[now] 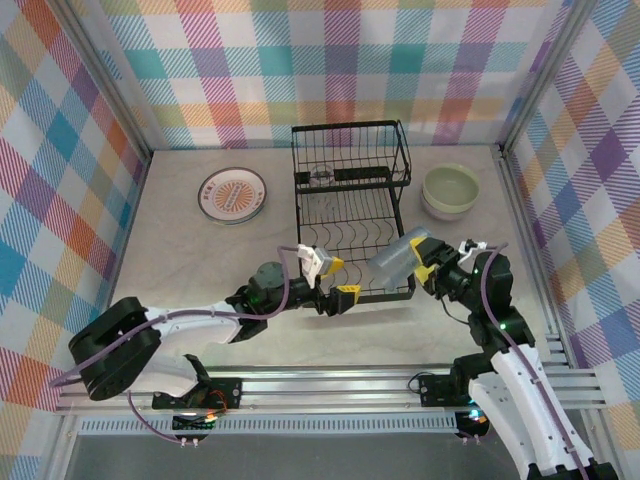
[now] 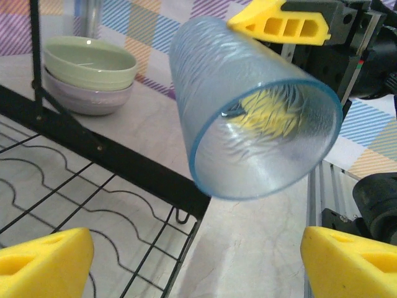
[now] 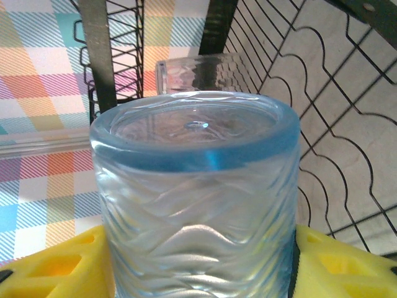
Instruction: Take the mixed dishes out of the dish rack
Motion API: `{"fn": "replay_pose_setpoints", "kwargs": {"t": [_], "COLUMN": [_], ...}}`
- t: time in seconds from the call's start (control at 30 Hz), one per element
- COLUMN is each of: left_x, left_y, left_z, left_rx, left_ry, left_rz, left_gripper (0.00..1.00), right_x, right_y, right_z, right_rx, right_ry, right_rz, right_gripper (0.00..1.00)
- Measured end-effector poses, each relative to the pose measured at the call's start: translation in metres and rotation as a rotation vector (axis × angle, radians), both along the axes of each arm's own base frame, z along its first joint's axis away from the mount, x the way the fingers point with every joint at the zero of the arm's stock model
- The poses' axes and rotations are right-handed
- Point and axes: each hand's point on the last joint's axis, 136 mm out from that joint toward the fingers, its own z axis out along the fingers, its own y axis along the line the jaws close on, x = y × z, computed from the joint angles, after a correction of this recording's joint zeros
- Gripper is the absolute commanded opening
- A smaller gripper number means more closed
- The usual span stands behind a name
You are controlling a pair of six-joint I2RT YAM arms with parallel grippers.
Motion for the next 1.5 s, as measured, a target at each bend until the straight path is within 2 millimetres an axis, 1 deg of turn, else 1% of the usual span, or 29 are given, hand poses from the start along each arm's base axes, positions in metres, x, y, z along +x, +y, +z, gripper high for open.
{"fn": "replay_pose_setpoints", "kwargs": {"t": [0.13,0.3,0.4,0.5,0.57,0.73,0.9,1.1,1.23,1.33,1.5], "left_x": [-0.003,-0.002,0.001,0.004,0.007,0.011,0.013,0.014,0.013,0.016,0.016], "left_y": [-0.015,-0.027,-0.031,-0.034,-0.035,-0.038,-0.04,-0.045,-0.048,-0.047,-0.047], "left_z": [0.003,0.005,0.006,0.006,0.005,0.003,0.002,0.0,0.002,0.001,0.001], "left_rx": [-0.006,-0.006,-0.005,-0.01,-0.008,0.005,0.017,0.023,0.012,0.008,0.0], "left_ry": [-0.019,-0.038,-0.043,-0.053,-0.057,-0.071,-0.087,-0.091,-0.077,-0.061,-0.04], "left_rz": [-0.038,-0.053,-0.042,-0.029,-0.016,0.006,0.02,0.02,0.012,0.029,0.032], "left_gripper": [0.81,0.76,0.72,0.65,0.6,0.51,0.45,0.28,0.11,0.0,0.0], "right_x": [-0.009,-0.016,-0.019,-0.021,-0.022,-0.025,-0.026,-0.026,-0.026,-0.026,-0.026], "right_y": [0.001,0.002,0.003,0.004,0.004,0.005,0.006,0.005,0.004,0.005,0.005], "right_z": [-0.006,-0.009,-0.014,-0.016,-0.016,-0.013,-0.015,-0.017,-0.016,-0.016,-0.018], "right_rx": [0.023,0.053,0.066,0.077,0.085,0.099,0.11,0.113,0.114,0.119,0.129], "right_ry": [0.028,0.037,0.051,0.057,0.062,0.055,0.064,0.068,0.065,0.068,0.075], "right_rz": [0.007,0.017,0.023,0.026,0.025,0.032,0.035,0.031,0.027,0.029,0.028], "right_gripper": [0.46,0.46,0.46,0.46,0.46,0.46,0.46,0.46,0.46,0.46,0.47]}}
